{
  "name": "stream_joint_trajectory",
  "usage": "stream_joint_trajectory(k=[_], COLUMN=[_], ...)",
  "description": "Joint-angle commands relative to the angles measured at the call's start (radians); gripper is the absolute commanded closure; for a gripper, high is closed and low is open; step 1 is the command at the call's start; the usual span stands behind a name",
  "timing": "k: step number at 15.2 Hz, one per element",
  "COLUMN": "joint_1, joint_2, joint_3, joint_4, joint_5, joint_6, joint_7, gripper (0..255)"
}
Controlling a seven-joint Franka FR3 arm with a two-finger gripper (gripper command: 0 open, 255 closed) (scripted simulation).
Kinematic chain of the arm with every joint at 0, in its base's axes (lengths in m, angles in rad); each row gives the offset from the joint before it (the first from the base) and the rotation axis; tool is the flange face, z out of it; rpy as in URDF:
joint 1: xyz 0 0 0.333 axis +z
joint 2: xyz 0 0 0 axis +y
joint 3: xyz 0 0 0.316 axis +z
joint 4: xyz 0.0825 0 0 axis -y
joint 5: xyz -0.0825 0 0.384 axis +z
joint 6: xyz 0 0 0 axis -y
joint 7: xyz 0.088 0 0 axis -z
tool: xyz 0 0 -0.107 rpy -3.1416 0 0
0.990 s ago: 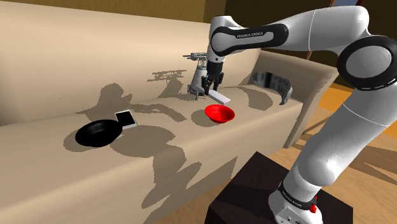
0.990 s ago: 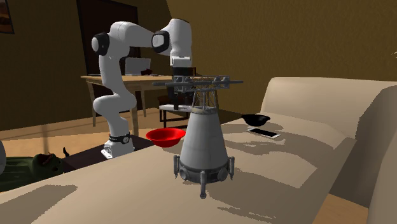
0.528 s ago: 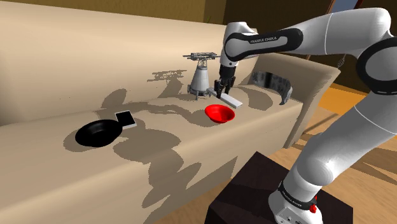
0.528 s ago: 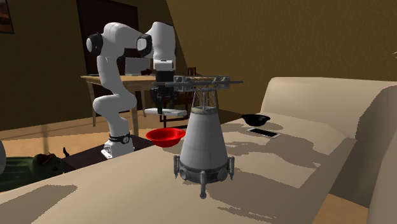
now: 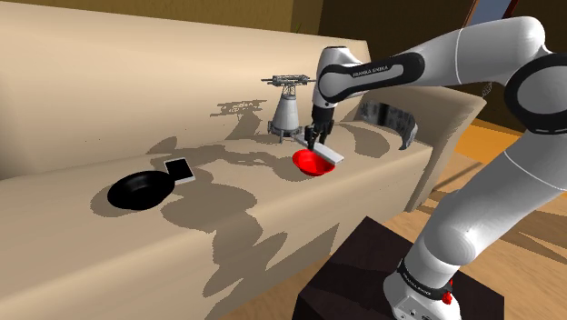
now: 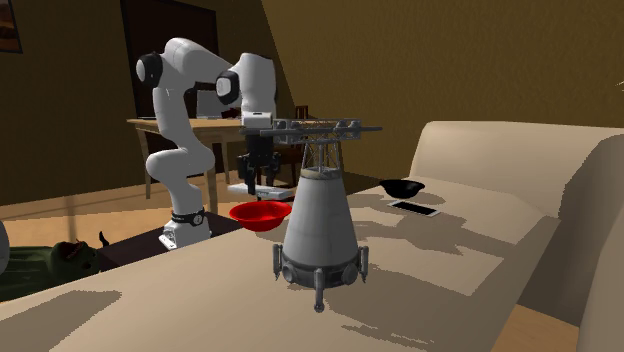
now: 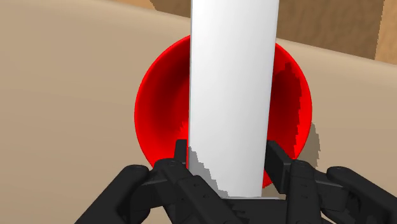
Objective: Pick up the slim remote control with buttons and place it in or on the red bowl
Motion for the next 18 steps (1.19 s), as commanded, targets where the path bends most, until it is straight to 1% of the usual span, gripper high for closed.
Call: stream_joint_trajectory(k=[1, 3, 11, 12, 17, 18], joint_1=[0.000, 0.000, 0.000, 0.000, 0.000, 0.001], joint_2=[0.007, 0.016, 0.016, 0.016, 0.016, 0.006], joint_3=[0.000, -0.001, -0.001, -0.001, -0.001, 0.001], joint_4=[-0.020, -0.043, -0.043, -0.043, -0.043, -0.019], joint_5=[0.000, -0.001, -0.001, -0.001, -0.001, 0.000], joint_6=[0.028, 0.060, 0.060, 0.060, 0.060, 0.026], joint_7=[0.002, 0.003, 0.003, 0.003, 0.003, 0.003], gripper=[255, 255, 255, 0, 0, 0])
